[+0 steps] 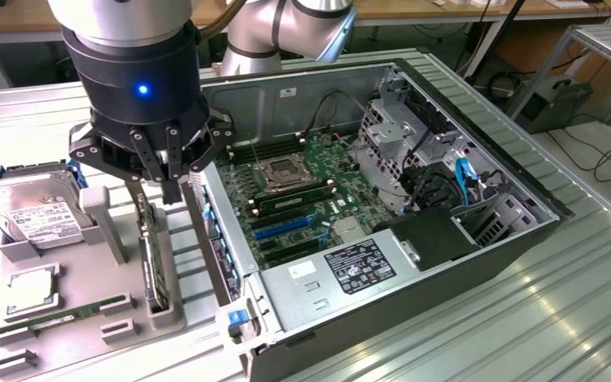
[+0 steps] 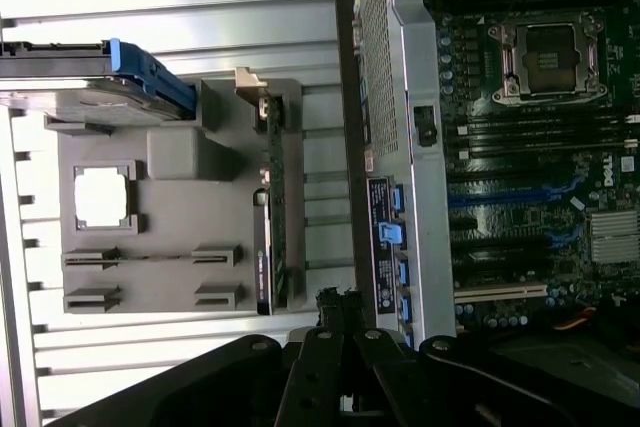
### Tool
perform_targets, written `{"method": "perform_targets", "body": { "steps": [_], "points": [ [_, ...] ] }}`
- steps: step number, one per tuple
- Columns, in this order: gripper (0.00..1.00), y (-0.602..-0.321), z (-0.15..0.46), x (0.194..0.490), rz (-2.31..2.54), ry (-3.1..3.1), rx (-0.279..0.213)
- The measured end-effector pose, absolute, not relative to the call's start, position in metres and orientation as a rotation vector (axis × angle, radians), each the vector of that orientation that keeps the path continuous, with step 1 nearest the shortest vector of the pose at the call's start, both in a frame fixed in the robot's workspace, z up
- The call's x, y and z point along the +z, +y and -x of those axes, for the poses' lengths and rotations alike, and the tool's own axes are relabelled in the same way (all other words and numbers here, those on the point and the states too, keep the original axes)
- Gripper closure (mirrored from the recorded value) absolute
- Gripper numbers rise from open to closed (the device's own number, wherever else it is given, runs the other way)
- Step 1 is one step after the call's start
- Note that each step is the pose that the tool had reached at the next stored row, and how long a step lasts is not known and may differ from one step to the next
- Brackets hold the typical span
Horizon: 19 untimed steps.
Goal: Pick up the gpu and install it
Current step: 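Reach for the gpu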
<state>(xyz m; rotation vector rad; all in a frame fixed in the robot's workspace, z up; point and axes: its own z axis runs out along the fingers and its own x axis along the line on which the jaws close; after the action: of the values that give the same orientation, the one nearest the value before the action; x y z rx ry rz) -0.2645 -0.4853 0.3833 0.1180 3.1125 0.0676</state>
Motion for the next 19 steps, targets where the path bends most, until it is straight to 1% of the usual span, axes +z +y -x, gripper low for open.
{"method": "perform_targets", "body": {
  "steps": [19],
  "points": [
    [0.89,-0.4909,0.2645,0.3829,-0.118,3.113,0.068]
  ]
}}
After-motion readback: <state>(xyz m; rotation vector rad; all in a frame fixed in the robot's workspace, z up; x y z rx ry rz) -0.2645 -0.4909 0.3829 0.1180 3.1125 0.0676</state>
